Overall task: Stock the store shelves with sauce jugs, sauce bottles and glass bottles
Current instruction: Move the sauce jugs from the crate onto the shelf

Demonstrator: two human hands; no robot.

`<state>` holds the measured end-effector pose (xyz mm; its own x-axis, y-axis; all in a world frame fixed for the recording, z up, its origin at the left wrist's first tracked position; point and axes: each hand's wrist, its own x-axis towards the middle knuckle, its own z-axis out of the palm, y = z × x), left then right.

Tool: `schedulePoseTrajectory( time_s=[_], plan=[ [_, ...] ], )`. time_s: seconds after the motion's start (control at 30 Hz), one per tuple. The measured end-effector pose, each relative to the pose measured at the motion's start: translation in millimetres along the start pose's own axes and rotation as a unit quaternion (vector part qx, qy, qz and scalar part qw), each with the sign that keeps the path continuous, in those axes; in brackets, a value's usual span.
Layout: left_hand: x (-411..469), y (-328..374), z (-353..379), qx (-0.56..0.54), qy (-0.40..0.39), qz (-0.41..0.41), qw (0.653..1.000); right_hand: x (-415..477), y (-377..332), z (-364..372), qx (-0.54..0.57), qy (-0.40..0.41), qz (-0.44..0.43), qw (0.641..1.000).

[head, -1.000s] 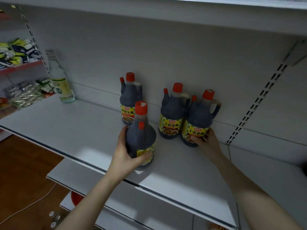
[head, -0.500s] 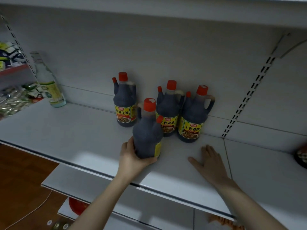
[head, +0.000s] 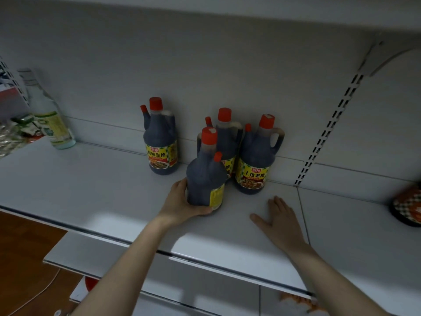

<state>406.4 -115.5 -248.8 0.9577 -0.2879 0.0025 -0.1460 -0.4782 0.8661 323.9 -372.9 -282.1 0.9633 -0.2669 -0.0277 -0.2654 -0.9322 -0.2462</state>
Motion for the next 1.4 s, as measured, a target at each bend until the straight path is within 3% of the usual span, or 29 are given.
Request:
schedulePoseTrajectory(
  time_s=[0.1,0.23,0.3,0.37,0.43,0.53,0.6,0.8,0.87,1.0,1.27,1.4],
  plan=[
    [-7,3,5,0.027,0.067,0.008,0.997,0,0,1,-0.007,0.002,0.000,1.000],
    [-10,20,29,-0.034,0.180,0.025,0.983,0,0,1,0.001,0.002,0.000,1.000],
    [-8,23,36,-0.081,0.200,0.022,0.976,-1,0,1,0.000,0.001,-0.004,1.000],
    [-9,27,32,-0.127,0.188,0.017,0.974,0,2,1,0.002,-0.002,-0.007,1.000],
    [-5,24,20,-0.138,0.110,0.014,0.984,0,2,1,0.005,-0.001,-0.007,1.000],
    [2,17,-6,-0.092,-0.026,0.015,0.995,0,2,2,0.008,0.000,-0.004,1.000],
    [3,18,-18,-0.060,-0.052,0.008,0.997,0,2,2,0.014,-0.001,-0.002,1.000],
    [-9,7,-13,-0.140,0.114,-0.017,0.983,1,3,3,0.010,-0.002,-0.006,1.000],
    [-18,5,-3,-0.124,0.144,0.011,0.982,1,3,3,0.005,0.003,-0.007,1.000],
    [-26,20,22,-0.109,0.119,0.053,0.986,1,3,3,0.006,0.004,-0.008,1.000],
    [-13,16,43,-0.082,0.178,0.033,0.980,1,2,3,0.005,0.005,-0.004,1.000],
    [-16,12,24,-0.095,0.101,0.045,0.989,1,2,3,0.005,0.007,-0.004,1.000]
  ],
)
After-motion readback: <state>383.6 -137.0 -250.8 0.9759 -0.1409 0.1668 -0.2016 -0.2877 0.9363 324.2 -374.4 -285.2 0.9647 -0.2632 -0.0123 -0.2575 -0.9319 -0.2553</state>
